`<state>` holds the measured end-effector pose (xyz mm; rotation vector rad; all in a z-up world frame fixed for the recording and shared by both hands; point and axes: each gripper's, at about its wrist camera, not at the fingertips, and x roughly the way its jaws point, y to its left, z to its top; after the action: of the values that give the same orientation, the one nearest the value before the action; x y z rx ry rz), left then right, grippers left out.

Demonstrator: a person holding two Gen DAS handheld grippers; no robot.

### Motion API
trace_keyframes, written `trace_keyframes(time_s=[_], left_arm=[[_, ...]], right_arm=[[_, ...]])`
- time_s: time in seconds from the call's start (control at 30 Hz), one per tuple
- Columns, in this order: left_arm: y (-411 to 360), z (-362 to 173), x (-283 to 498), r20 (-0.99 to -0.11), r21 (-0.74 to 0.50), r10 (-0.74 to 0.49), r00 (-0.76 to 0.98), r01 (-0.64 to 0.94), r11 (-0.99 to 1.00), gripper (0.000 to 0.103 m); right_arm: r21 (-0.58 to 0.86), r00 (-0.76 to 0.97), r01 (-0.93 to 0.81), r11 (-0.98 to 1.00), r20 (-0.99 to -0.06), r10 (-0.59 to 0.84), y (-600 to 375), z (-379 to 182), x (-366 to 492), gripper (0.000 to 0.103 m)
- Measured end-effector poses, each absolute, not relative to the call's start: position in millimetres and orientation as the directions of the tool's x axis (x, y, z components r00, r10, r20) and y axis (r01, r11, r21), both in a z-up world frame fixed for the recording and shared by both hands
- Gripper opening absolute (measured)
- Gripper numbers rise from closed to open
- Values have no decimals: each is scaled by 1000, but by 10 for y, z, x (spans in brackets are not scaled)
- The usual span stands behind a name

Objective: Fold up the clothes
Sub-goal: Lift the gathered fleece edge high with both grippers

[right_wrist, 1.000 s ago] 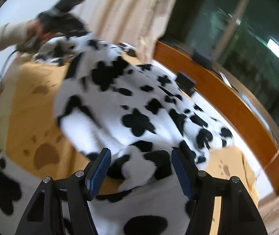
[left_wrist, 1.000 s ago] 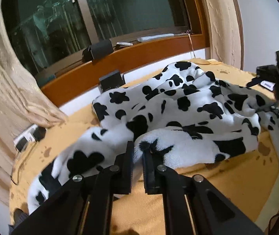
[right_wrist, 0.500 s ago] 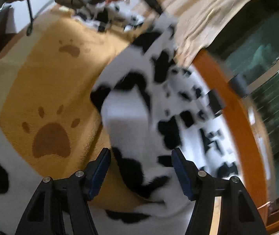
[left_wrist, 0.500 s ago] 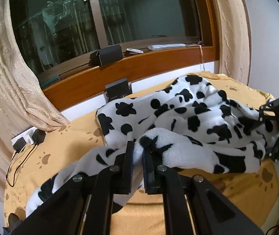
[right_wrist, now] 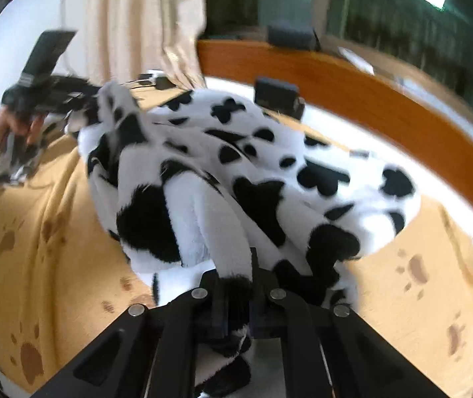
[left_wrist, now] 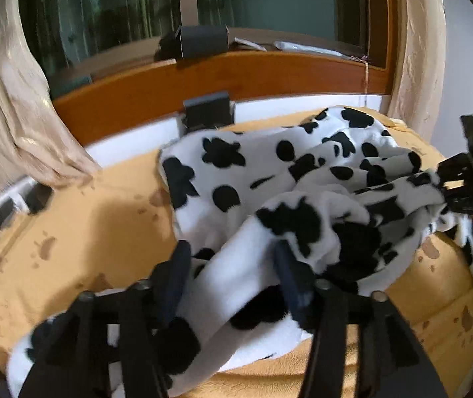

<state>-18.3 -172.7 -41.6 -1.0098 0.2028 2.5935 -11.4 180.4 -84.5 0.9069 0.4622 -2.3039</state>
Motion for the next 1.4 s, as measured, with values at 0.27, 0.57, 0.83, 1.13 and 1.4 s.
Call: trace_keyframes(time_s=[0.27,0.57,0.83,1.13,1.4], left_arm=[[-1732,-575,-98,-737,5,321,-595,-480,-878,80],[-1599,-652,38,-750,131,244,-615,-499,-857,63],[-1651,-530,32,-719,108,239,-653,-445,-889,24],[-1768,-35,242,-540,0,285,-792,-338,-941,11],[-1725,641,772,-315,-11,276,-908,-287,-958,9]], right_arm=[[-38,-546,653,-757,-717,-435,1824,-902,-176,8],[-13,-527,646,-764,-731,-433,1852,-948,-233,8],[6,-496,651,-759,-754,-431,1837,-1009,-269,12],[102,-456,612,-785,-765,-454,1970,-1055,-382,34],[-102,-796,464,-880,-482,-364,2085,-97,329,8]])
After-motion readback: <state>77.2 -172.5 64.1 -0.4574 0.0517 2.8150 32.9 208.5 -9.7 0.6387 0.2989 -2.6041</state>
